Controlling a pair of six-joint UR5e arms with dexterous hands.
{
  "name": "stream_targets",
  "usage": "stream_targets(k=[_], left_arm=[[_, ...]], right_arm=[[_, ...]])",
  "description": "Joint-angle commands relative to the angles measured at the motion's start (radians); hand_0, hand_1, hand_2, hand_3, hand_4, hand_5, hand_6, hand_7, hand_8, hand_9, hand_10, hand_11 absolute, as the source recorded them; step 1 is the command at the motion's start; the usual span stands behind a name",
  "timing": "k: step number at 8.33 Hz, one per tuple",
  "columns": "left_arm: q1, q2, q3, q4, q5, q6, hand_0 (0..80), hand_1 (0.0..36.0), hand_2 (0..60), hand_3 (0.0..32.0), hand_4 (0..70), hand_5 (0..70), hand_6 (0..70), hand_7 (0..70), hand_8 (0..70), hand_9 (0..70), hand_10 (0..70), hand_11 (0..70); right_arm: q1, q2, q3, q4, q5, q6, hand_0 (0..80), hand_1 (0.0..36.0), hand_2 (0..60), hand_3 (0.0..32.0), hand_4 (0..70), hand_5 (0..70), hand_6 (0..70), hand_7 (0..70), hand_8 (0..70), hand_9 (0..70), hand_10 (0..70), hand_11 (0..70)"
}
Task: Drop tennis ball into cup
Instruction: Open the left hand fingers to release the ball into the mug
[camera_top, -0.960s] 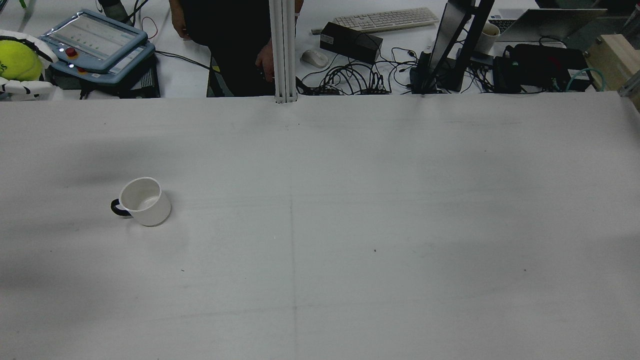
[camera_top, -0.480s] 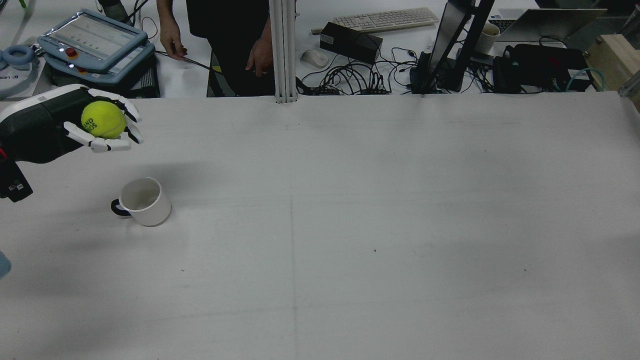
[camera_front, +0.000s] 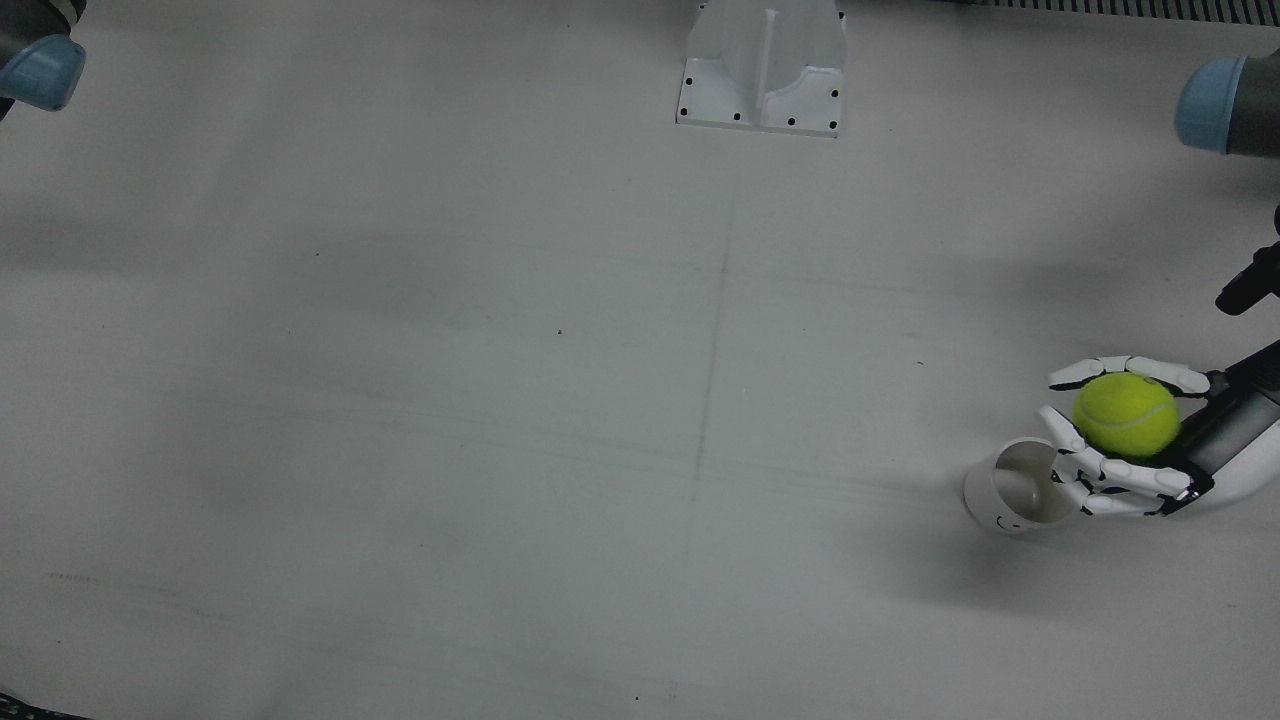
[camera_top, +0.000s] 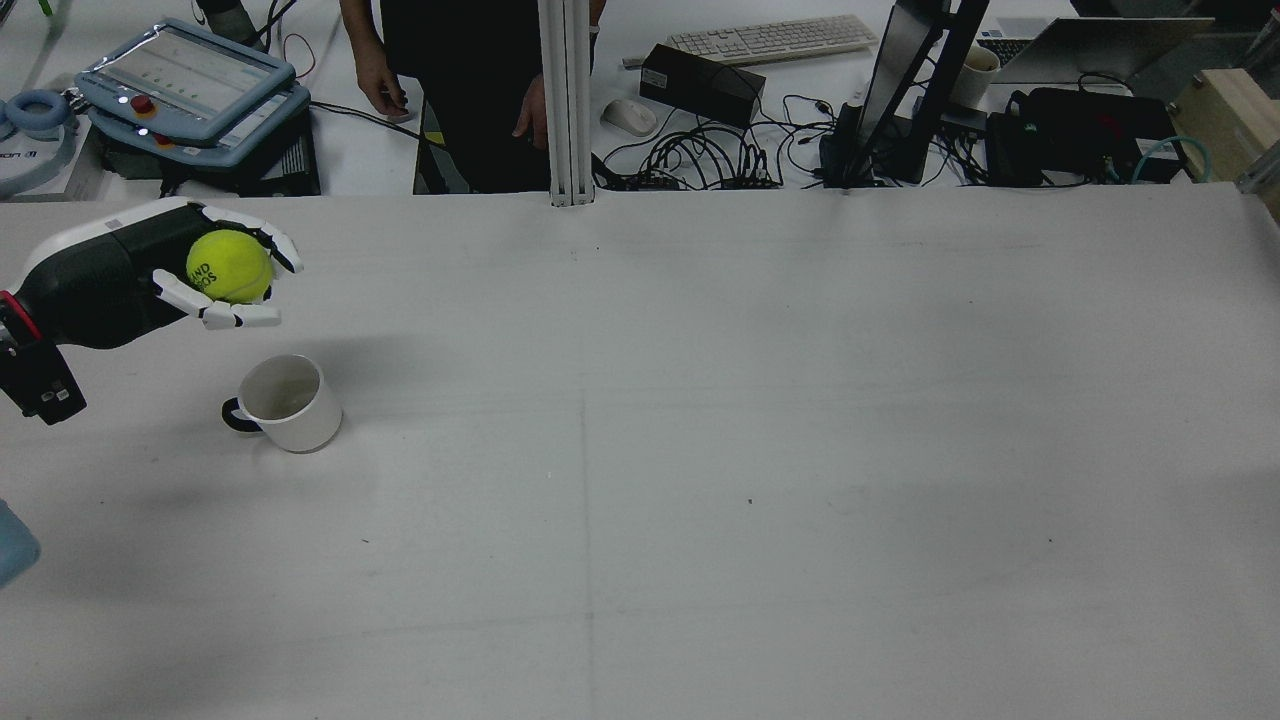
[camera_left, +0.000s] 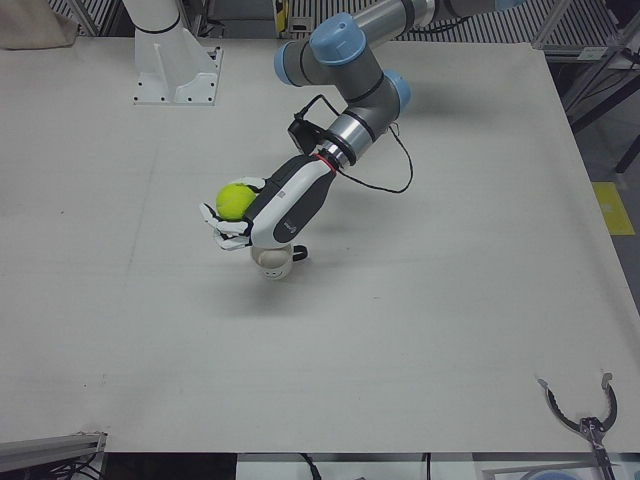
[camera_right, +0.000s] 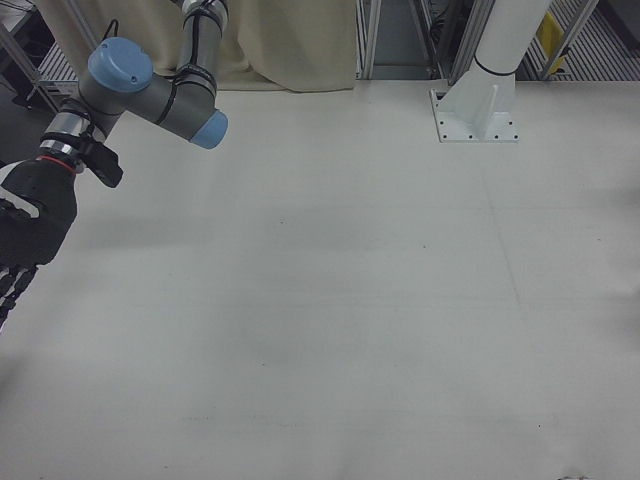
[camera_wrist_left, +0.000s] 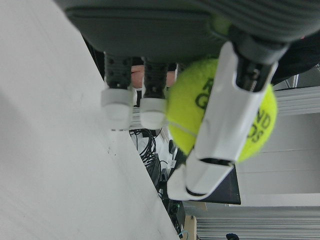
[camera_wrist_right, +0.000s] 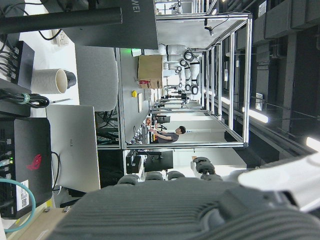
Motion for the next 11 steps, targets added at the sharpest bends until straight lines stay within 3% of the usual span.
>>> stream_targets(k=[1,2,3,4,5,11], left_arm=[[0.001,0.033,0.003,-0.071,0.003,0.000,78.8,36.0,60.0,0.0,52.6,22.5,32.8,70.0,56.9,70.0,69.4,70.0],[0.001,0.034,0.002,-0.075,0.003,0.002,80.0,36.0,46.3,0.0,33.4,15.8,17.9,48.6,29.0,45.3,36.0,53.8],[0.001,0.037,0.003,-0.079,0.005,0.003,77.9,36.0,32.0,0.0,18.2,12.0,8.8,18.2,10.6,16.6,14.0,23.7],[0.001,0.053,0.003,-0.096,0.003,0.002,64.7,35.7,30.2,0.0,8.8,10.6,5.7,7.1,5.7,8.2,8.5,15.5],[0.001,0.056,0.005,-0.102,0.000,0.005,60.7,33.8,30.5,0.0,4.5,9.8,4.6,3.7,3.8,5.6,6.8,13.0],[-0.020,0.053,0.048,-0.145,0.006,-0.011,59.0,34.3,36.4,0.0,3.1,9.4,4.1,2.2,2.0,2.8,5.4,11.0]], right_arm=[[-0.001,0.000,0.000,0.000,0.000,-0.001,0.0,0.0,0.0,0.0,0.0,0.0,0.0,0.0,0.0,0.0,0.0,0.0],[0.000,0.000,0.000,0.000,0.000,0.001,0.0,0.0,0.0,0.0,0.0,0.0,0.0,0.0,0.0,0.0,0.0,0.0],[0.000,0.000,0.000,0.000,0.000,0.001,0.0,0.0,0.0,0.0,0.0,0.0,0.0,0.0,0.0,0.0,0.0,0.0],[0.000,0.000,0.000,0.000,0.000,-0.001,0.0,0.0,0.0,0.0,0.0,0.0,0.0,0.0,0.0,0.0,0.0,0.0],[0.000,0.000,0.000,0.000,0.000,0.001,0.0,0.0,0.0,0.0,0.0,0.0,0.0,0.0,0.0,0.0,0.0,0.0],[0.000,0.000,0.000,0.000,0.000,0.001,0.0,0.0,0.0,0.0,0.0,0.0,0.0,0.0,0.0,0.0,0.0,0.0]])
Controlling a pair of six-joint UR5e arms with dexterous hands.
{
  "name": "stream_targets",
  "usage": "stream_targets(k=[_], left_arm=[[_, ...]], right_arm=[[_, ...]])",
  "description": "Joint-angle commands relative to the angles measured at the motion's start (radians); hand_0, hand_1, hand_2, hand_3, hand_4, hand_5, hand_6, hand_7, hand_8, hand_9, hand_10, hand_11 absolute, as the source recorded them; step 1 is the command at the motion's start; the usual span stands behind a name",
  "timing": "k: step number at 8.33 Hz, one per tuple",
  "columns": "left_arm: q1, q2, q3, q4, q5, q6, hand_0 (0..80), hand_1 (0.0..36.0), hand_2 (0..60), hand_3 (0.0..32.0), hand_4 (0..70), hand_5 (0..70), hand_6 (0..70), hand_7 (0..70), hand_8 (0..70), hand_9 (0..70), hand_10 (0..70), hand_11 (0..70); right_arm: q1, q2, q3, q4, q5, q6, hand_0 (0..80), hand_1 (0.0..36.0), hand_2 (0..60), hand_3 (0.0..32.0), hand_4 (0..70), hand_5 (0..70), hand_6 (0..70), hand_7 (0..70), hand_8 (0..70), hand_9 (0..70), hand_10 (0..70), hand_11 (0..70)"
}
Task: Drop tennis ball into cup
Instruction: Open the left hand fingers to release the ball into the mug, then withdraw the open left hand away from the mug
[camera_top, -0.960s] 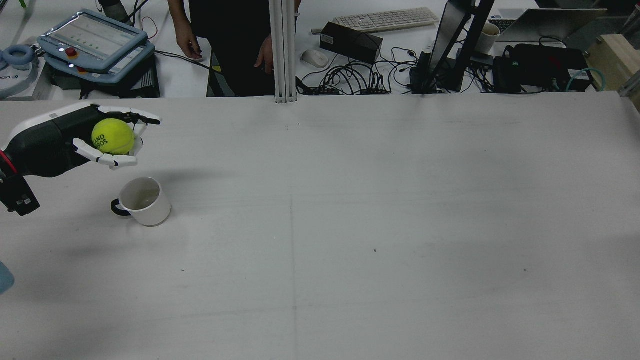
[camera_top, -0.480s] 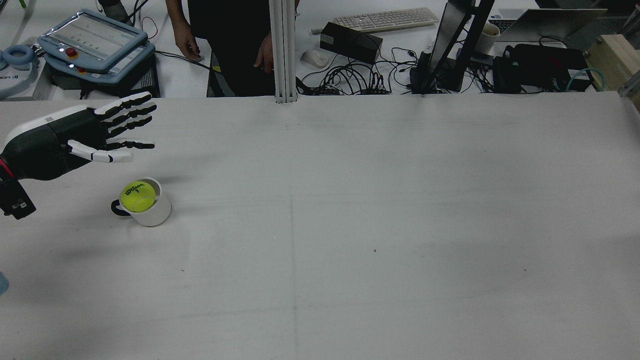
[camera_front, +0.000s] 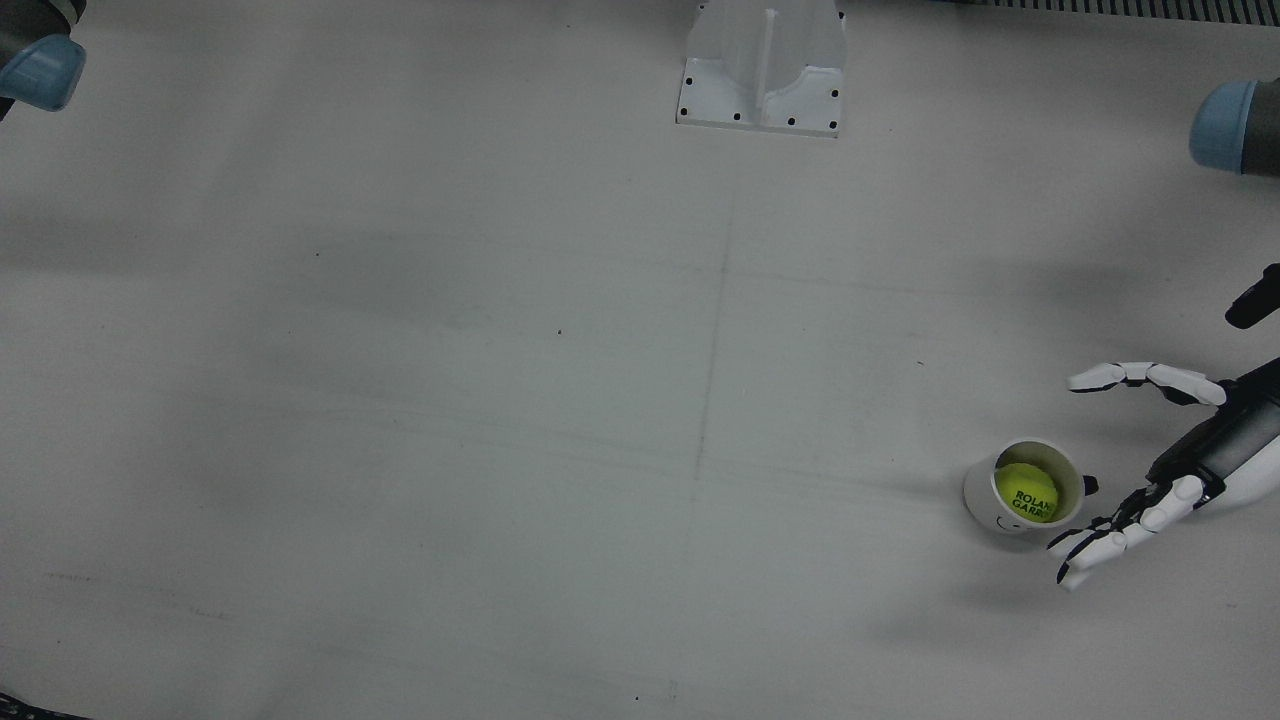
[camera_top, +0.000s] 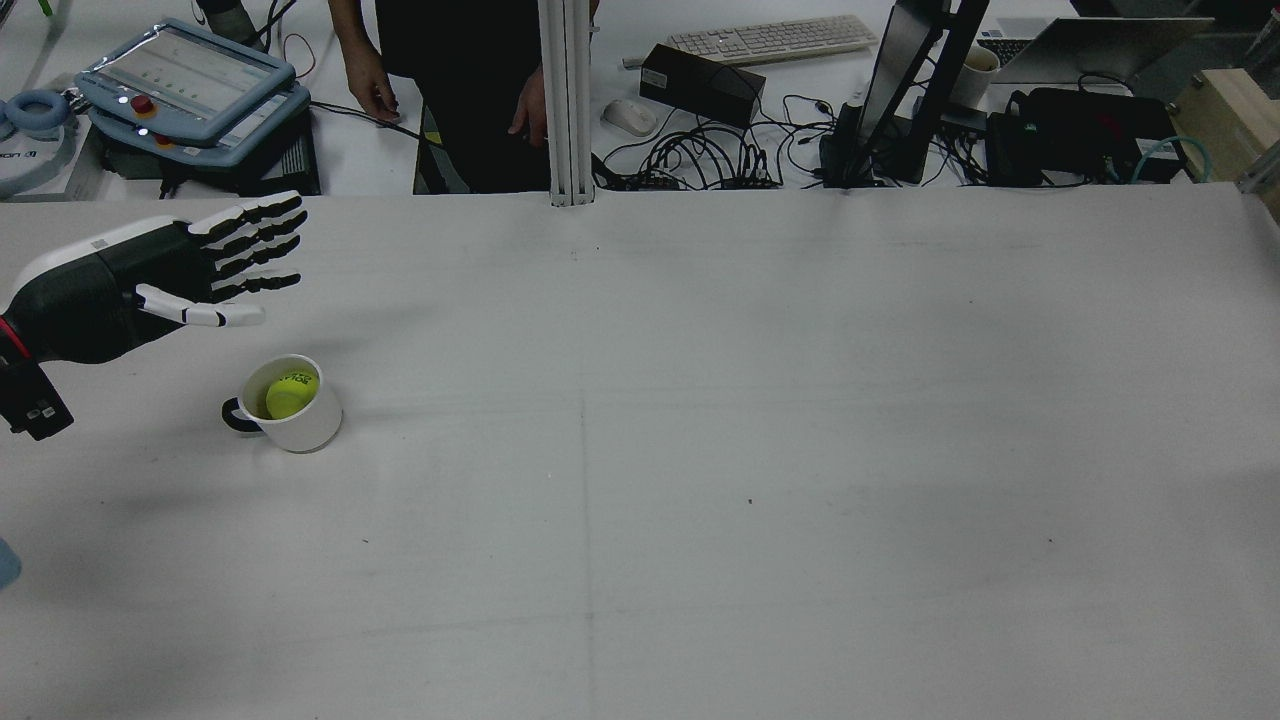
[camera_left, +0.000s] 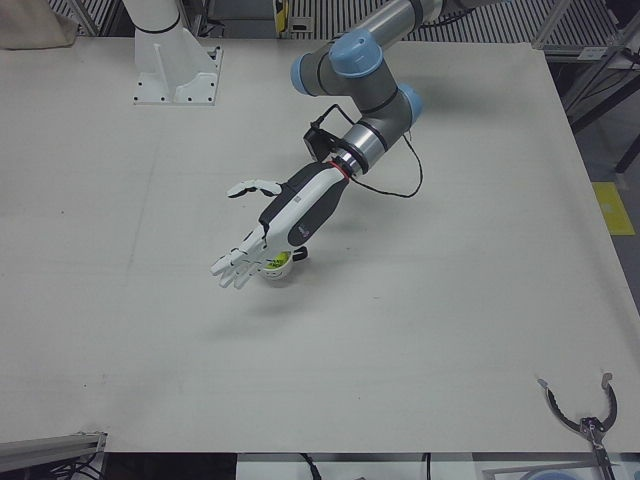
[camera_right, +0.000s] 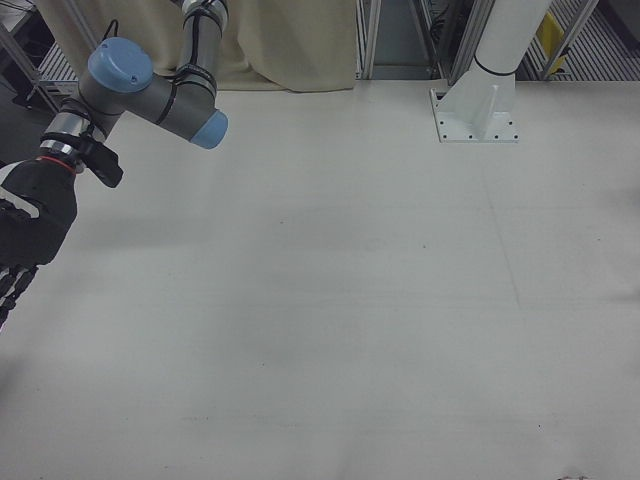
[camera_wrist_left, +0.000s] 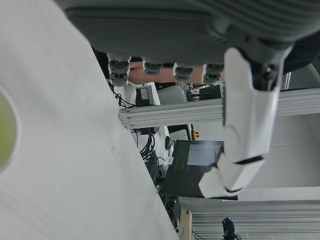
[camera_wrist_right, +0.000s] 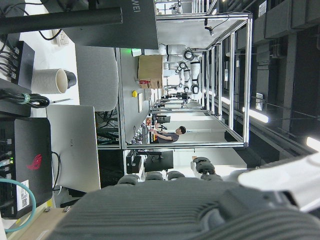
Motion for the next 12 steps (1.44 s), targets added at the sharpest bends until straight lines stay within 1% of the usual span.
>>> stream_targets(k=[1,2,3,4,5,6,7,8,10,12], left_arm=[[-0.118,-0.019,0.012,0.006,0.006,-0.002,59.3,34.9,38.0,0.0,3.0,9.6,4.1,2.2,1.8,2.4,5.6,11.4],[-0.206,-0.040,0.013,0.037,0.007,0.005,59.4,35.5,39.6,0.0,3.3,9.7,4.2,2.4,1.4,1.9,6.3,12.4],[-0.275,-0.047,0.033,0.066,0.009,0.009,60.0,36.0,41.0,0.0,2.2,10.0,4.2,2.5,1.4,1.9,6.6,12.9],[-0.341,-0.047,0.079,0.071,0.012,0.009,60.7,36.0,41.8,0.0,0.0,10.3,3.3,0.5,1.1,1.4,6.4,12.7],[-0.386,-0.044,0.108,0.072,0.013,0.007,61.0,36.0,42.8,0.0,0.0,10.5,2.6,0.0,0.5,0.5,5.2,11.1],[-0.416,-0.041,0.131,0.074,0.021,0.001,60.7,36.0,45.0,0.4,0.0,10.4,1.8,0.0,0.0,0.0,4.2,9.7],[-0.433,-0.039,0.136,0.075,0.023,-0.001,60.4,36.0,46.0,1.2,0.0,10.4,1.5,0.0,0.0,0.0,3.6,8.9],[-0.446,-0.039,0.136,0.077,0.024,-0.002,60.2,36.0,48.1,1.0,0.0,10.4,1.5,0.0,0.0,0.0,3.2,8.3],[-0.461,-0.036,0.134,0.078,0.024,-0.004,61.1,36.0,48.6,0.4,0.0,10.6,1.6,0.0,0.0,0.0,3.2,8.3],[-0.461,-0.033,0.131,0.078,0.024,-0.005,61.6,36.0,49.1,0.6,0.0,10.7,1.8,0.0,0.0,0.0,3.2,8.3]], right_arm=[[-0.001,0.000,-0.001,0.000,0.000,-0.002,0.0,0.0,0.0,0.0,0.0,0.0,0.0,0.0,0.0,0.0,0.0,0.0],[0.001,0.000,0.000,0.000,0.000,0.000,0.0,0.0,0.0,0.0,0.0,0.0,0.0,0.0,0.0,0.0,0.0,0.0],[0.001,0.000,0.000,0.000,0.000,0.000,0.0,0.0,0.0,0.0,0.0,0.0,0.0,0.0,0.0,0.0,0.0,0.0],[0.001,0.000,0.000,0.000,0.000,-0.002,0.0,0.0,0.0,0.0,0.0,0.0,0.0,0.0,0.0,0.0,0.0,0.0],[0.001,0.000,0.000,0.000,0.000,-0.002,0.0,0.0,0.0,0.0,0.0,0.0,0.0,0.0,0.0,0.0,0.0,0.0],[0.001,0.000,0.000,0.000,0.000,0.000,0.0,0.0,0.0,0.0,0.0,0.0,0.0,0.0,0.0,0.0,0.0,0.0],[0.001,0.000,0.000,0.000,0.000,-0.002,0.0,0.0,0.0,0.0,0.0,0.0,0.0,0.0,0.0,0.0,0.0,0.0],[0.001,0.000,0.000,0.000,0.000,0.000,0.0,0.0,0.0,0.0,0.0,0.0,0.0,0.0,0.0,0.0,0.0,0.0],[0.001,0.000,0.000,0.000,0.000,-0.002,0.0,0.0,0.0,0.0,0.0,0.0,0.0,0.0,0.0,0.0,0.0,0.0],[0.001,0.000,0.000,0.000,0.000,0.000,0.0,0.0,0.0,0.0,0.0,0.0,0.0,0.0,0.0,0.0,0.0,0.0]])
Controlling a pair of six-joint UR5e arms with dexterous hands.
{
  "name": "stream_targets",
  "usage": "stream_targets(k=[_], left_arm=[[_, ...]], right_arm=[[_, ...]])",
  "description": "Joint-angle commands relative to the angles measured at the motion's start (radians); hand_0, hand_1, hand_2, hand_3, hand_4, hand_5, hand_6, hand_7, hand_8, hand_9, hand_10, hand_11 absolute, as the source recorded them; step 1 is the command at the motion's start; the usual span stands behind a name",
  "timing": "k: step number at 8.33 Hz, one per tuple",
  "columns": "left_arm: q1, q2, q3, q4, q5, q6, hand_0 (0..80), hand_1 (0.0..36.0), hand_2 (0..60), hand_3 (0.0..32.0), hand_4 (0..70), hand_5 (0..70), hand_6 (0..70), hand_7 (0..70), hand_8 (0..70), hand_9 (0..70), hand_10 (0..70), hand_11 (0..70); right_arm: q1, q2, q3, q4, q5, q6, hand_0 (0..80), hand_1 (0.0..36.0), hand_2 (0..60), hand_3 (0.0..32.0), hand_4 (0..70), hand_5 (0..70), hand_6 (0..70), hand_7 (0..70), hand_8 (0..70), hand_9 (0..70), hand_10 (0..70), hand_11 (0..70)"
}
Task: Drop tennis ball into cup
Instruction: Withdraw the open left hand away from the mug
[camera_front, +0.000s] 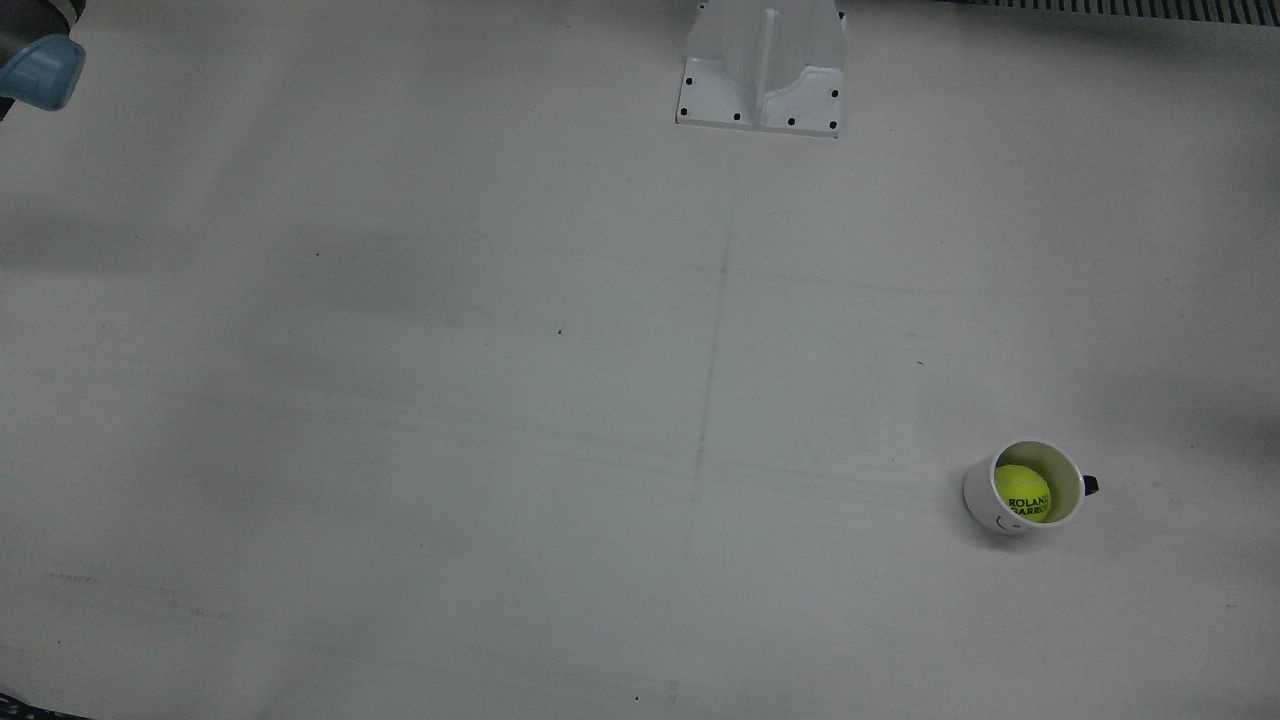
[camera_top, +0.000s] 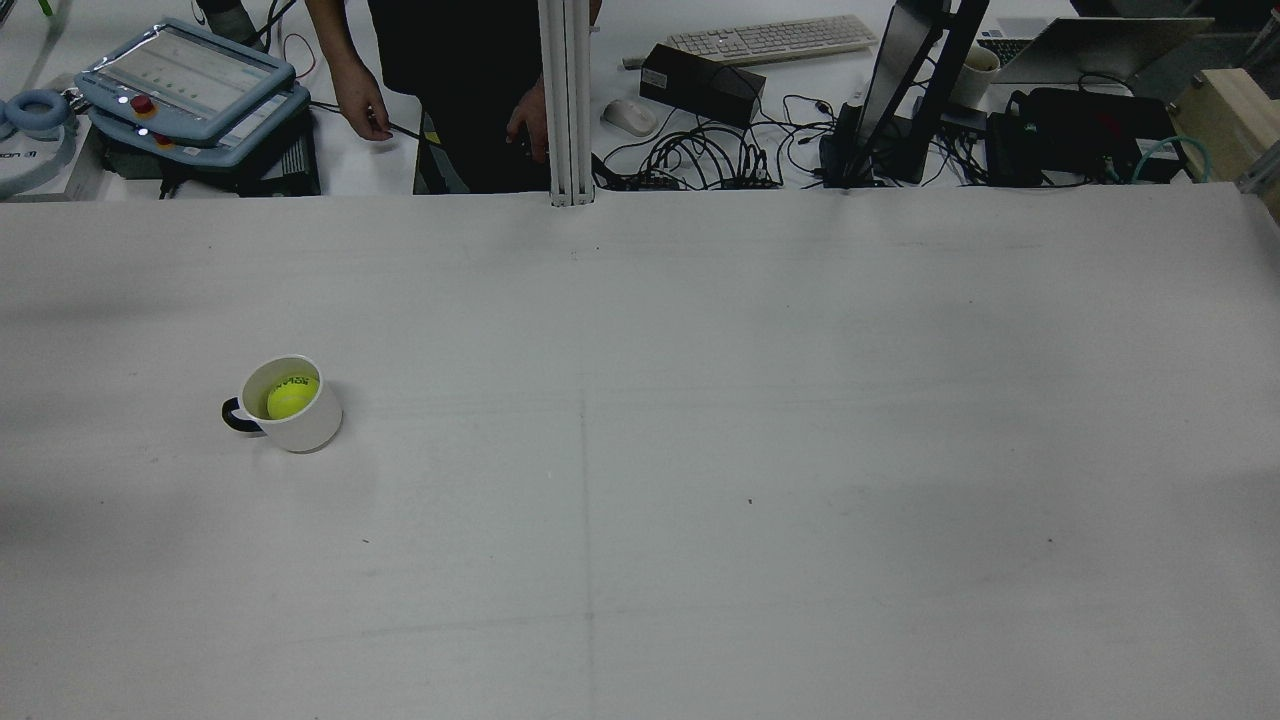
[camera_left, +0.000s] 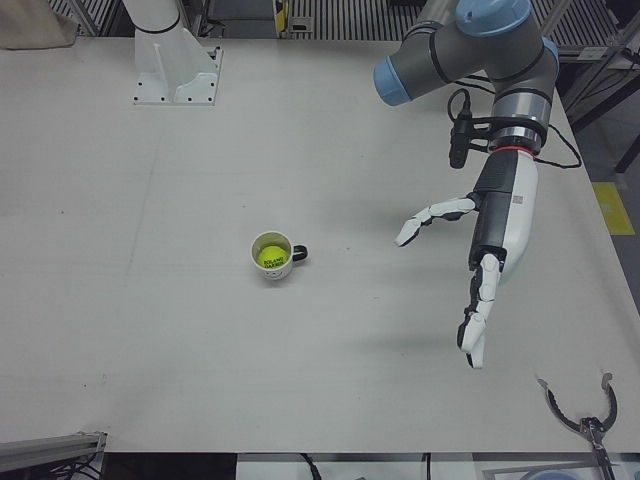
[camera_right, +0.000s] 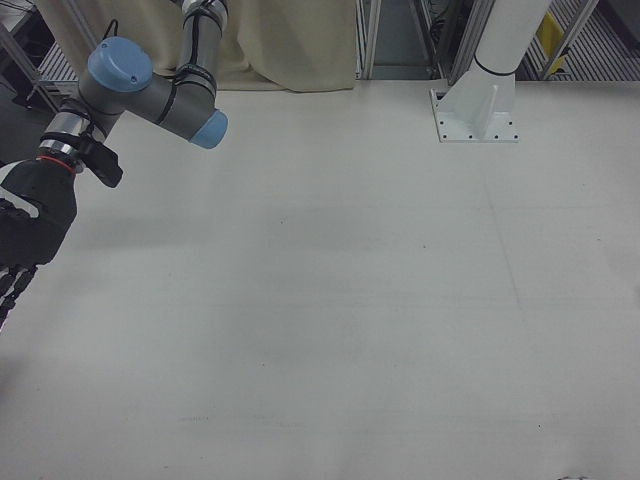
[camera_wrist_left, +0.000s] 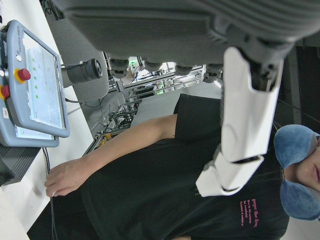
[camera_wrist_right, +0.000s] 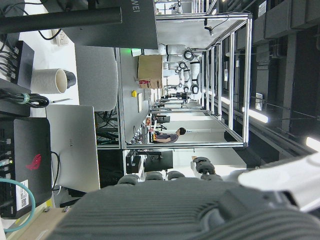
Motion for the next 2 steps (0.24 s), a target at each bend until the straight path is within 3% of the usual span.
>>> stream_targets(k=[1,2], left_arm=[[-0.005,0.006,-0.001,0.000,0.000,-0.002,61.5,36.0,49.3,0.8,0.0,10.8,1.8,0.0,0.0,0.0,3.3,8.5],[-0.004,0.008,0.002,0.000,0.000,-0.002,61.4,36.0,49.2,1.0,0.0,10.7,1.8,0.0,0.0,0.0,3.3,8.5]], right_arm=[[0.000,0.000,0.000,0.000,0.000,0.001,0.0,0.0,0.0,0.0,0.0,0.0,0.0,0.0,0.0,0.0,0.0,0.0],[0.000,0.000,-0.002,0.000,0.000,-0.001,0.0,0.0,0.0,0.0,0.0,0.0,0.0,0.0,0.0,0.0,0.0,0.0]])
